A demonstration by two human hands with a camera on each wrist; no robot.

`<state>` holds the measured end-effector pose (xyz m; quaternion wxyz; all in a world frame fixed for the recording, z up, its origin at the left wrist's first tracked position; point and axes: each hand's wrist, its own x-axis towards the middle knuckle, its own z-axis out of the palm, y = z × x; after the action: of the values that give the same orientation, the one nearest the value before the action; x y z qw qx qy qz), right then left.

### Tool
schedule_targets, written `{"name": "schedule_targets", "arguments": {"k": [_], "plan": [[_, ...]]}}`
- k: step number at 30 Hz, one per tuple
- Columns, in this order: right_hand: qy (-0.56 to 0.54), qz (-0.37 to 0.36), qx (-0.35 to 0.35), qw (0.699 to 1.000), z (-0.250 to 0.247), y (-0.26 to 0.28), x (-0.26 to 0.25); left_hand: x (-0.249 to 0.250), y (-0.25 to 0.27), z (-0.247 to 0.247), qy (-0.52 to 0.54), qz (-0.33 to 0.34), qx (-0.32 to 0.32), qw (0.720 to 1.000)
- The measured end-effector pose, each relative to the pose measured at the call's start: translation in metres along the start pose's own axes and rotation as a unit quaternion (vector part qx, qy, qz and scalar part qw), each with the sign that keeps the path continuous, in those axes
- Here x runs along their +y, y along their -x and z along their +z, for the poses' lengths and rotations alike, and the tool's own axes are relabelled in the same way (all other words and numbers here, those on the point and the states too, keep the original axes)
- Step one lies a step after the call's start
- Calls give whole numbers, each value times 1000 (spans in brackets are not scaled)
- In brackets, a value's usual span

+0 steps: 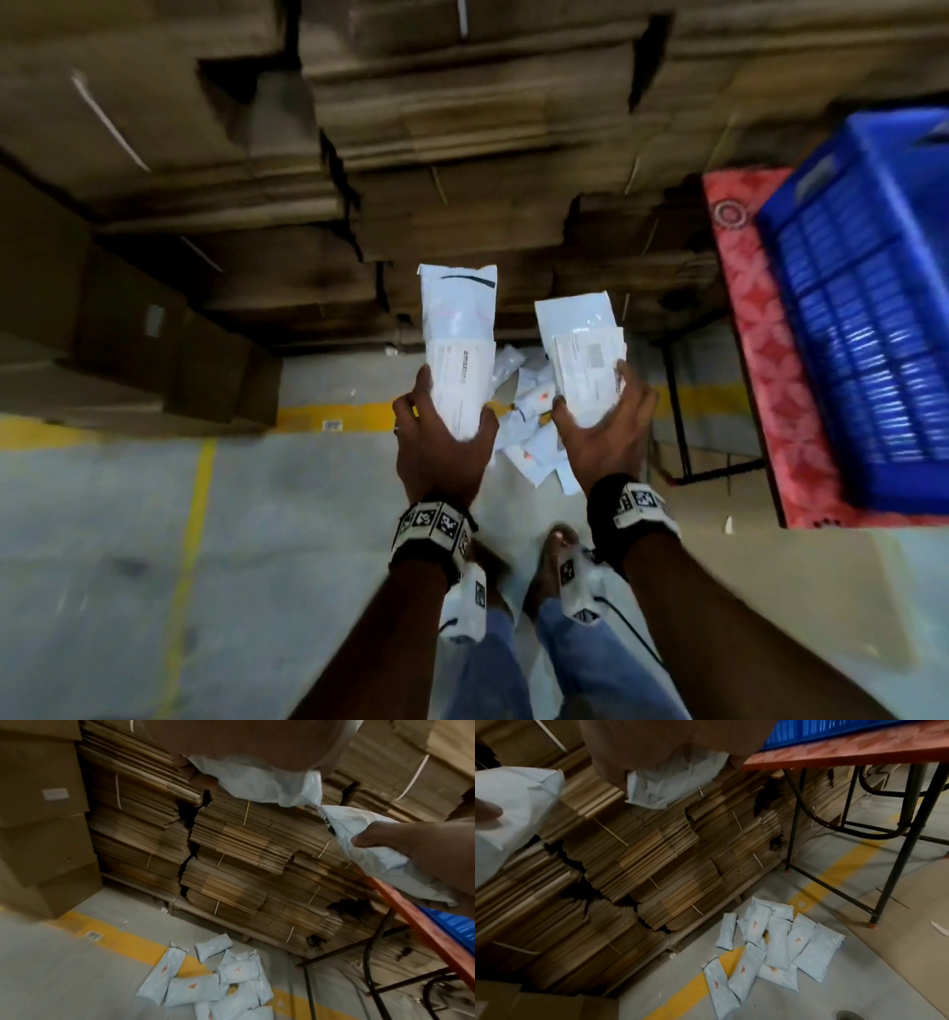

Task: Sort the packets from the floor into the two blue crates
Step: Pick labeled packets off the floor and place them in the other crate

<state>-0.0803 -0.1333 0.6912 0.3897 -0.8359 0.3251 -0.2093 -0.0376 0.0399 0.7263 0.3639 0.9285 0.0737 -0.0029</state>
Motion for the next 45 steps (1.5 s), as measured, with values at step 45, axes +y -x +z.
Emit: {"name": "schedule_targets", "arguments": {"k": [45], "plan": [[-118,-94,227,962,-294,-167,-21,316,95,24,121,226,139,957]]}}
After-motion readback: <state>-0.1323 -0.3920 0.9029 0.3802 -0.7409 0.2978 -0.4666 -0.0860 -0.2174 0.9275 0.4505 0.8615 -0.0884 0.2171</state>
